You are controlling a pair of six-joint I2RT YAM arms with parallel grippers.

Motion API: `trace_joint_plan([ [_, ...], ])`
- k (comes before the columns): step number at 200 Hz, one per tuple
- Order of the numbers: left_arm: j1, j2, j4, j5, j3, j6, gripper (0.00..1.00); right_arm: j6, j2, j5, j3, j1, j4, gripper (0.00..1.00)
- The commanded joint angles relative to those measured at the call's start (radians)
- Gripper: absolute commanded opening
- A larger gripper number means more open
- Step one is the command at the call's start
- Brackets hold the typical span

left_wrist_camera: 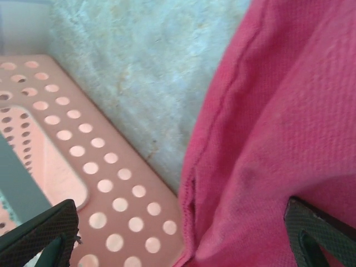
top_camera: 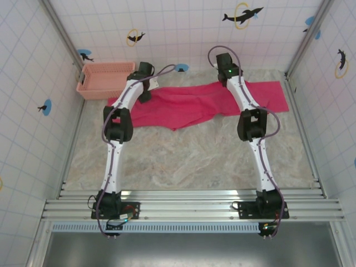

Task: Roll up the long pants

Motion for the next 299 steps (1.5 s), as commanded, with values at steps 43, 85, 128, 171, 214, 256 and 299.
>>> trace_joint_plan([
  [43, -0.012, -0.138, 0.043, -0.271, -0.166, -0.126, 0.97, 0.249, -0.082, 0.106, 0.048, -0.061, -0.043, 0.93],
  [85, -0.01, -0.214, -0.113, -0.302, -0.235, -0.295, 0.97, 0.599, -0.242, -0.065, -0.125, -0.227, -0.306, 0.88],
  [128, -0.011, -0.24, -0.199, -0.312, -0.362, -0.438, 0.97, 0.75, -0.348, -0.24, -0.327, -0.402, -0.355, 0.83],
  [171, -0.026, -0.298, -0.186, -0.22, -0.418, -0.452, 0.97, 0.891, -0.284, -0.487, -0.347, -0.457, -0.377, 0.76],
  [214, -0.032, -0.209, -0.25, -0.18, -0.322, -0.452, 0.97, 1.015, -0.269, -0.627, -0.5, -0.421, -0.268, 0.71],
  [256, -0.037, -0.182, -0.278, -0.138, -0.274, -0.465, 0.97, 1.071, -0.296, -0.664, -0.634, -0.389, -0.17, 0.69],
  [299, -0.053, -0.172, -0.293, -0.117, -0.277, -0.474, 0.97, 1.086, -0.305, -0.679, -0.663, -0.387, -0.134, 0.57],
])
